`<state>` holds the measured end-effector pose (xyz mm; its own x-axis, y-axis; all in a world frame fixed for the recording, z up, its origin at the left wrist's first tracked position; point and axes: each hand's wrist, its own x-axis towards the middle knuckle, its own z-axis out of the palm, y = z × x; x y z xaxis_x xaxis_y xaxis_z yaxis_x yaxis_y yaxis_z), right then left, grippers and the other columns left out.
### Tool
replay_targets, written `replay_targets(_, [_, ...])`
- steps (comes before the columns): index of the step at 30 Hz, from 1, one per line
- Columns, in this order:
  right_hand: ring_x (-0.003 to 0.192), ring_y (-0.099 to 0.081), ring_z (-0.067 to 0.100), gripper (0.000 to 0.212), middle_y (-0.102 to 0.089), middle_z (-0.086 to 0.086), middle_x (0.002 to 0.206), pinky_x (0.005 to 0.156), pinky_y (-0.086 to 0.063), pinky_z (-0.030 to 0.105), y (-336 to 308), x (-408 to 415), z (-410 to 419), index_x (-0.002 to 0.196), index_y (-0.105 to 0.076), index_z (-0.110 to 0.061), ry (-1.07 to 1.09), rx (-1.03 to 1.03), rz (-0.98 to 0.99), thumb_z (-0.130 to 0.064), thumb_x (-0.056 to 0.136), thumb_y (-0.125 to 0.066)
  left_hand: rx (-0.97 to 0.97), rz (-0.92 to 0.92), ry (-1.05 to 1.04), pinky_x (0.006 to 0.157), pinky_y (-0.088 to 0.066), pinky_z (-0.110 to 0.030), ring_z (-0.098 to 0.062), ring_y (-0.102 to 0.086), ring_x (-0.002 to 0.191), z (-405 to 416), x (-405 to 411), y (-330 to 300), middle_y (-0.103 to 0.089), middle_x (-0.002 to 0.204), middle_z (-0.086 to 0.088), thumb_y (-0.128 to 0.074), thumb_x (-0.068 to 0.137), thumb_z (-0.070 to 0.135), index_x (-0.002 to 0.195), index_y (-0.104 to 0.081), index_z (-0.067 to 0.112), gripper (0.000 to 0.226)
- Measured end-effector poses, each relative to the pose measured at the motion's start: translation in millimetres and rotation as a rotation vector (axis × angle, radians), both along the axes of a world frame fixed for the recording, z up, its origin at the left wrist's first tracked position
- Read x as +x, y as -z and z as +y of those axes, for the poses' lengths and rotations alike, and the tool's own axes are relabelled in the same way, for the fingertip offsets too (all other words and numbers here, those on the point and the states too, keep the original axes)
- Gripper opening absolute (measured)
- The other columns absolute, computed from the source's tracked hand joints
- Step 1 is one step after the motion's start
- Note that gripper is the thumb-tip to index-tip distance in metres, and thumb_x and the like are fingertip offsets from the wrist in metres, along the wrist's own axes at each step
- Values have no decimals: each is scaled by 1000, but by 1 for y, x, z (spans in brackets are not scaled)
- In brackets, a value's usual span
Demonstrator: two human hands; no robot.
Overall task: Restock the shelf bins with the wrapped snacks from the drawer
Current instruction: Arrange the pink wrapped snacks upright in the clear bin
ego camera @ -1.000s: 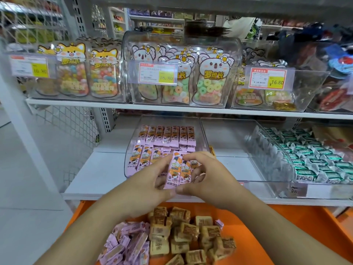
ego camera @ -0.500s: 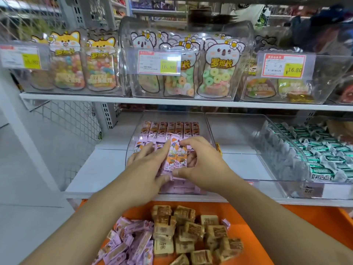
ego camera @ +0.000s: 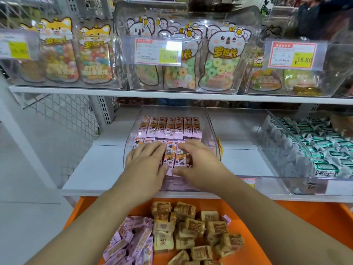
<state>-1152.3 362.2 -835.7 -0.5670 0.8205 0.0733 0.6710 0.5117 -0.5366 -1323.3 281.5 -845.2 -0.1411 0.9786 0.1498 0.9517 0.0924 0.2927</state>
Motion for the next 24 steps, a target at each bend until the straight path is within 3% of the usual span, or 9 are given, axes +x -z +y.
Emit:
replay_targets(2, [141, -42, 14, 83, -32, -9, 162, 119, -37, 32, 0, 0, -2, 161, -37, -25, -6, 0, 1, -47, 92, -77, 40, -3, 23, 125, -12, -43, -13, -12, 152, -3, 0, 1, -25, 165, 21, -45, 108, 42, 161, -25, 43, 58])
replay_targets(5, [121, -51, 8, 72, -39, -11, 150, 111, -46, 31, 1, 3, -2, 157, -43, -26, -2, -13, 31, -44, 94, -74, 61, 45, 29, 124, -16, -44, -14, -16, 152, -5, -2, 3, -30, 164, 20, -45, 108, 42, 157, -38, 42, 50])
replay_targets(11, [145, -37, 13, 65, -41, -10, 157, 122, -33, 34, 12, 4, -1, 158, -43, -25, -63, 104, -7, -37, 99, -69, 5, 90, 5, 127, -12, -44, -18, -10, 157, -4, -2, 6, -18, 170, 17, -33, 111, 45, 162, -23, 41, 53])
replay_targets(18, [157, -10, 16, 64, -23, -5, 171, 128, -14, 40, 11, 7, -7, 164, -29, -29, -65, 143, -85, -42, 106, -55, -50, 28, 25, 129, 3, -41, -14, 8, 160, -13, -4, 5, 1, 172, 20, -23, 110, 52, 164, -6, 46, 57])
replay_targets(21, [157, -10, 11, 65, -23, -9, 171, 126, -11, 33, 4, 16, -16, 164, -28, -32, -61, 129, -46, -40, 106, -55, -24, -3, 39, 129, 2, -40, -11, 9, 159, -23, -4, 4, 0, 172, 22, -25, 109, 54, 163, -6, 48, 57])
replay_targets(24, [156, -20, 11, 58, -32, -11, 167, 125, -14, 30, -5, 30, -32, 161, -37, -35, -60, 131, 19, -37, 106, -57, -4, -50, 72, 130, -3, -42, -10, 7, 159, -37, 2, -2, -2, 171, 23, -28, 109, 54, 163, -9, 49, 57])
